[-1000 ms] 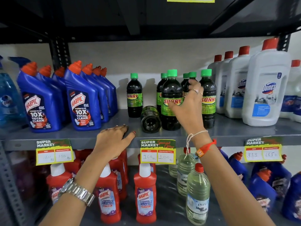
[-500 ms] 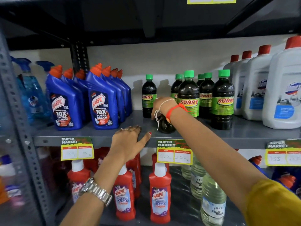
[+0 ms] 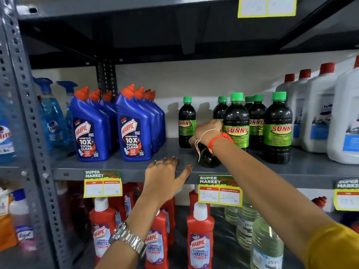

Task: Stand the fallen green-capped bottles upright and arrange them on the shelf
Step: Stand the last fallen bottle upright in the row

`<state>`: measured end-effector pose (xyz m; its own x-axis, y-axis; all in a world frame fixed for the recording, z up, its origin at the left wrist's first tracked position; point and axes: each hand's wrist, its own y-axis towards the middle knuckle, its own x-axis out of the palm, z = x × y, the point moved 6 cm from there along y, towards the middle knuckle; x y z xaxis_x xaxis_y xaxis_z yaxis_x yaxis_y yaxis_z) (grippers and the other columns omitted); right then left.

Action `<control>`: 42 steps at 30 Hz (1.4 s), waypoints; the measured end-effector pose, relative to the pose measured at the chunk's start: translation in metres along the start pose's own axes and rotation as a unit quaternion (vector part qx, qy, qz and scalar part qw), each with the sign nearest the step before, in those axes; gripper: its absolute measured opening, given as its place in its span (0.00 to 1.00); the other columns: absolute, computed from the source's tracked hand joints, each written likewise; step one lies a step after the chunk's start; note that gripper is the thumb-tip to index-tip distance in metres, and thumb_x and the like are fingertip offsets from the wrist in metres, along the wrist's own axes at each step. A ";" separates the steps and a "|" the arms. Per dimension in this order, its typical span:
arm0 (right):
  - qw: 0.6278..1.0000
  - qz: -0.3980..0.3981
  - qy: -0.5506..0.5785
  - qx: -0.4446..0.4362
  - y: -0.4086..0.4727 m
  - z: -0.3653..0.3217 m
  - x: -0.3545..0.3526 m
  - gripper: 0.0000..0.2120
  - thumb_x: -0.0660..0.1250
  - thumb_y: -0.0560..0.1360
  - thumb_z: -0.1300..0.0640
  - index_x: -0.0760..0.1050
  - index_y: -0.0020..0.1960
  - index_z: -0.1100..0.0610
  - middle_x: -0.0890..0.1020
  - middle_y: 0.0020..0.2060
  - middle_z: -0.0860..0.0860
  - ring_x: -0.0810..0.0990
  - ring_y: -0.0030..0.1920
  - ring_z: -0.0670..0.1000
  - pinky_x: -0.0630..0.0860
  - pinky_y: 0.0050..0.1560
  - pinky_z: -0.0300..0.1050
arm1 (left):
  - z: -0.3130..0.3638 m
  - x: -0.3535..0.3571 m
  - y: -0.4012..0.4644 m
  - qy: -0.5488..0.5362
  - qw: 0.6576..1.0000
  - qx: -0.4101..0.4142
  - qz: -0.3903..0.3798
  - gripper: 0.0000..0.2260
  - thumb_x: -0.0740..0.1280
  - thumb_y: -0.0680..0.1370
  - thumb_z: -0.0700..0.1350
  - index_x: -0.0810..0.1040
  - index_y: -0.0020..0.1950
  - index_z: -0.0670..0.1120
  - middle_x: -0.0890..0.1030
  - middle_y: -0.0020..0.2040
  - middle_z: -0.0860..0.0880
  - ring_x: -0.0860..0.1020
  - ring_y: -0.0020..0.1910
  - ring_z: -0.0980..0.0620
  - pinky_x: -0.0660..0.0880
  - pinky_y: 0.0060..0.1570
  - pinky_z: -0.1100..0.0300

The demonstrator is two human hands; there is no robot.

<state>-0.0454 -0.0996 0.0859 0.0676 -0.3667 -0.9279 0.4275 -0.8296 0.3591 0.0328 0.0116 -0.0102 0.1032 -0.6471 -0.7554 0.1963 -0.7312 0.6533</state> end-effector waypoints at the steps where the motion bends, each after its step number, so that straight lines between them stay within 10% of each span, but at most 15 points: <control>1: 1.000 0.016 0.015 0.014 0.000 0.002 -0.003 0.27 0.65 0.70 0.43 0.72 0.62 0.59 0.76 0.61 0.57 0.73 0.63 0.58 0.70 0.56 0.46 | 0.000 0.000 0.000 0.000 1.000 0.002 0.002 0.30 0.47 0.72 0.66 0.78 0.54 0.47 0.83 0.52 0.48 0.79 0.50 0.49 0.72 0.49 0.56; 5: 0.975 0.150 0.161 0.017 -0.001 0.007 -0.029 0.27 0.72 0.60 0.45 0.73 0.52 0.60 0.79 0.45 0.55 0.80 0.51 0.59 0.68 0.39 0.43 | 0.001 0.000 0.000 -0.008 1.000 0.008 0.000 0.30 0.48 0.72 0.65 0.77 0.59 0.47 0.81 0.58 0.48 0.78 0.55 0.49 0.71 0.54 0.55; 13: 0.860 0.331 0.386 -0.044 -0.017 0.018 -0.032 0.34 0.74 0.57 0.47 0.63 0.55 0.58 0.72 0.36 0.48 0.80 0.43 0.61 0.66 0.38 0.43 | 0.004 -0.002 -0.002 -0.015 0.999 -0.012 0.032 0.30 0.49 0.72 0.65 0.79 0.55 0.47 0.83 0.54 0.48 0.80 0.51 0.50 0.73 0.51 0.56; 22: 0.812 0.264 0.512 -0.096 -0.016 0.009 0.008 0.38 0.72 0.58 0.48 0.59 0.62 0.56 0.77 0.50 0.54 0.77 0.53 0.56 0.74 0.52 0.47 | 0.004 0.000 -0.001 -0.004 0.999 -0.021 0.036 0.28 0.51 0.72 0.64 0.81 0.52 0.46 0.85 0.49 0.48 0.81 0.48 0.49 0.74 0.49 0.55; 29: 0.891 0.217 0.397 -0.031 -0.016 0.010 0.027 0.47 0.75 0.55 0.36 0.62 0.62 0.62 0.72 0.57 0.59 0.73 0.59 0.60 0.72 0.55 0.50 | 0.004 0.000 -0.002 -0.014 0.999 -0.016 0.042 0.30 0.49 0.72 0.65 0.79 0.56 0.47 0.83 0.54 0.48 0.79 0.53 0.50 0.72 0.53 0.55; 37: 0.770 -0.036 0.635 -0.052 0.006 0.017 0.040 0.30 0.74 0.65 0.61 0.64 0.63 0.62 0.80 0.53 0.58 0.79 0.55 0.55 0.75 0.54 0.45 | 0.003 0.002 -0.001 -0.017 0.999 -0.016 0.038 0.30 0.49 0.72 0.65 0.78 0.59 0.48 0.80 0.60 0.49 0.77 0.59 0.51 0.70 0.57 0.56; 42: 0.851 0.038 0.523 -0.039 0.003 0.016 0.036 0.44 0.78 0.55 0.42 0.63 0.62 0.59 0.75 0.55 0.54 0.73 0.59 0.54 0.72 0.61 0.48 | 0.003 0.001 -0.001 -0.013 0.999 -0.014 0.042 0.30 0.49 0.72 0.65 0.79 0.56 0.47 0.83 0.54 0.48 0.80 0.52 0.50 0.72 0.52 0.55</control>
<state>-0.0562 -0.1225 0.0556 0.8452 0.1912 -0.4990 0.4421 -0.7748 0.4520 0.0299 0.0115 -0.0113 0.0957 -0.7119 -0.6958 0.2156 -0.6676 0.7127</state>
